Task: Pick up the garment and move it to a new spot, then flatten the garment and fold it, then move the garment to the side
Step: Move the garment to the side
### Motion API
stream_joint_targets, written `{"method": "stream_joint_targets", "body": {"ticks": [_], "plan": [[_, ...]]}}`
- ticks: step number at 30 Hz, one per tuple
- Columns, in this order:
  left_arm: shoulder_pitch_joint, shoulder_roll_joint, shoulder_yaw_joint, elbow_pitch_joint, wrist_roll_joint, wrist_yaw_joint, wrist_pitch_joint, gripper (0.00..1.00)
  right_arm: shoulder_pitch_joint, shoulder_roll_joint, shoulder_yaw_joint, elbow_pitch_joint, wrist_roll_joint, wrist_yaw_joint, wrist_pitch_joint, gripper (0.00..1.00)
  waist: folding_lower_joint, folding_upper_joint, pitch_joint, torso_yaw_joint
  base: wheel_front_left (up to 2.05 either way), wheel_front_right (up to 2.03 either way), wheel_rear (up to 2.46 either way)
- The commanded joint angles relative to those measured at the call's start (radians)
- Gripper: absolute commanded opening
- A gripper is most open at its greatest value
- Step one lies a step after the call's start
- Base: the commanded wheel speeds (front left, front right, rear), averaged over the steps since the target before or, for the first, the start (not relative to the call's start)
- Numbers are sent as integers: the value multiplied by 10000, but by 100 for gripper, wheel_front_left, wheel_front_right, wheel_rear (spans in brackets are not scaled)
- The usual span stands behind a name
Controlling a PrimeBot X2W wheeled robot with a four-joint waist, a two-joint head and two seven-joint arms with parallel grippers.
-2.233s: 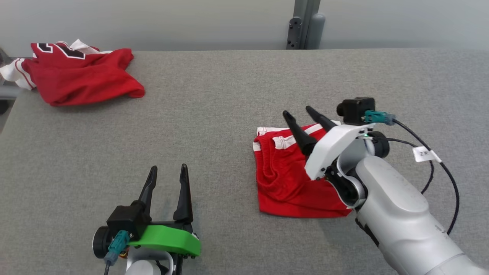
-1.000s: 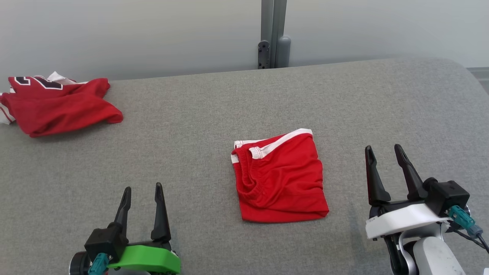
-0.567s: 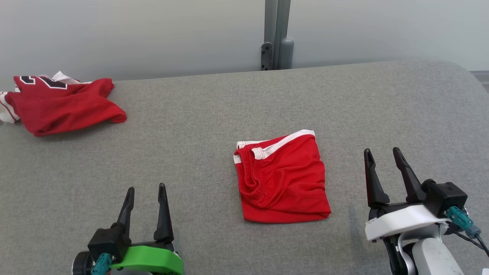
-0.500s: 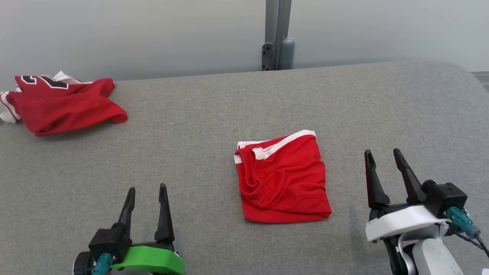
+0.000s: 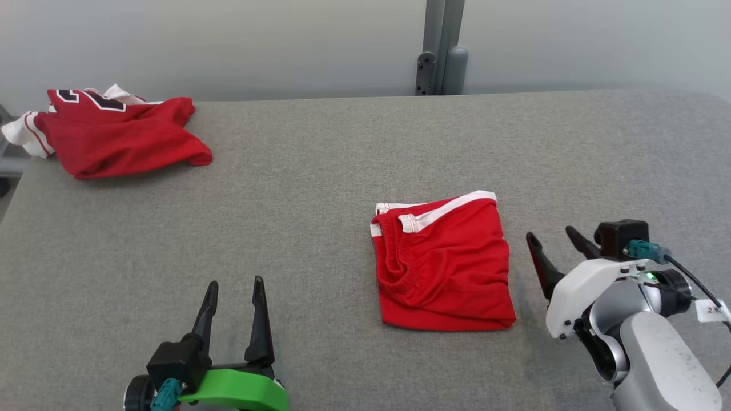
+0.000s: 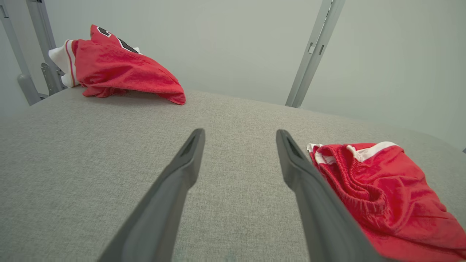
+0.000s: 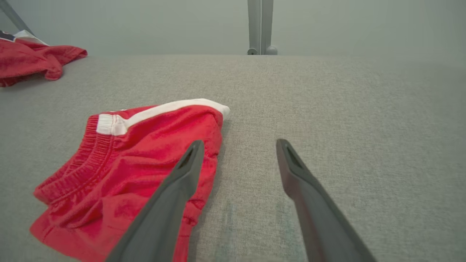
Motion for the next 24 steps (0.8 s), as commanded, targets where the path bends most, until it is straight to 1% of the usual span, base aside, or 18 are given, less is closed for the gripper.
{"method": "stream_joint_targets", "body": {"ticks": [1,4,7,12,19,20,21,22,24], "plan": [[-87,23,-58,44,-83,58,-4,100,-203,-88,183,217,208,4,358,100,0,0,185,265,0,0,0],[-189,22,-140,97,-148,67,-6,100,-505,-315,484,706,593,3,927,100,0,0,306,518,0,0,0],[-266,21,-160,132,-181,91,-6,100,-751,-380,649,1231,926,3,1215,100,0,0,423,731,0,0,0],[-373,21,-208,69,-220,105,-6,100,-1169,-372,763,2009,1435,3,1349,100,0,0,650,1044,0,0,0],[-418,21,-173,38,-108,109,-6,100,-1714,-399,1005,2924,1728,3,1498,100,0,0,906,1185,0,0,0],[-437,21,-151,33,-84,105,-6,100,-1787,-401,1074,3016,1781,3,1507,96,0,0,941,1179,0,0,0],[-454,21,-135,20,-57,110,-6,100,-1848,-390,1151,3093,1841,3,1526,52,0,0,983,1161,0,0,0],[-466,21,-113,6,-32,114,-6,100,-1921,-387,1239,3158,1906,3,1541,37,0,0,1021,1137,0,0,0],[-475,21,-84,-6,-12,98,-6,100,-2056,-415,1407,3247,2022,3,1510,0,0,0,1095,1058,0,0,0]]}}
